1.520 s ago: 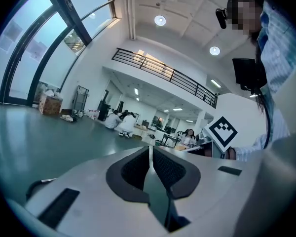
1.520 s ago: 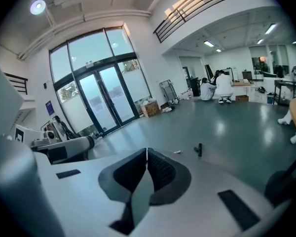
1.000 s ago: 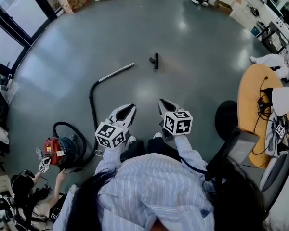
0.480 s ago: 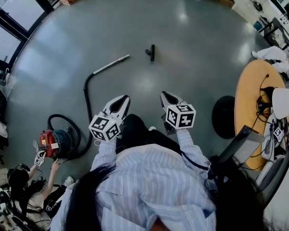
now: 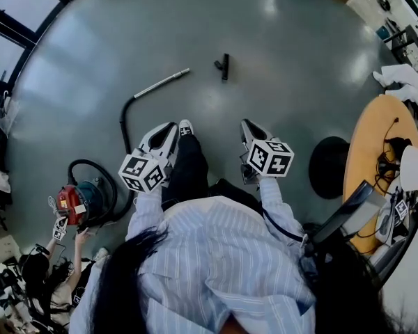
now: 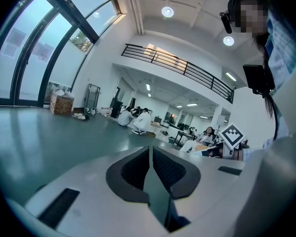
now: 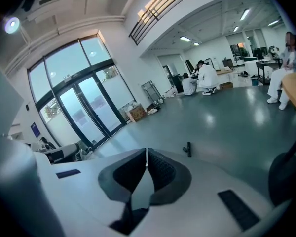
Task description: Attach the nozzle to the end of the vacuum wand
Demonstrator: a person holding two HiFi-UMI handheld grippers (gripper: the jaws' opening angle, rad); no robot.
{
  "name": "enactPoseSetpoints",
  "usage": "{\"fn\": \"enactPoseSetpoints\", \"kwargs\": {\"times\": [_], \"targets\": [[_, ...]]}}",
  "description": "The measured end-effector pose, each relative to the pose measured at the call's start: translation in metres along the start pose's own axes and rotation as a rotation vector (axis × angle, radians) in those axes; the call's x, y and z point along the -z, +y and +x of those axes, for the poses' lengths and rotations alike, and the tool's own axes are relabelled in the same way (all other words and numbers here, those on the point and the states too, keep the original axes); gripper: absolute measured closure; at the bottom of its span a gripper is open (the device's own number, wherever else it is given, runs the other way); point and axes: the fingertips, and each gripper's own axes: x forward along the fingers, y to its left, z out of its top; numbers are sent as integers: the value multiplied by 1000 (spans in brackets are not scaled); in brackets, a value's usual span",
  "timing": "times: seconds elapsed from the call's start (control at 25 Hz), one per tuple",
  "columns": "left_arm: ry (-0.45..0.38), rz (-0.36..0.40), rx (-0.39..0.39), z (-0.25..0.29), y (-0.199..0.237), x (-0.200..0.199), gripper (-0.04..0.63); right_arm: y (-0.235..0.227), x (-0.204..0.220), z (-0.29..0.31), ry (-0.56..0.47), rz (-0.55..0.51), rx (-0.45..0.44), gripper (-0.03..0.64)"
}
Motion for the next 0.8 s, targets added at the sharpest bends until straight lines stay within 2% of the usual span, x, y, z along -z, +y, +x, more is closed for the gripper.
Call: {"fn": "enactPoseSetpoints", "kwargs": {"times": [0.16,0.32,0.64,0.8], "targets": [[11,13,-2,31,68,-34,569,3,-40,63,-13,34,36,600],[22,-20,21,60,131,-70,569,5,-85,130,-11,38,80,600],[106,-41,-33,127,257,-78,569,-30,-117,218,36,91,179,600],[136,-62,-28,154,283,-76,569,-45,-118,235,74,98,198,600]]}}
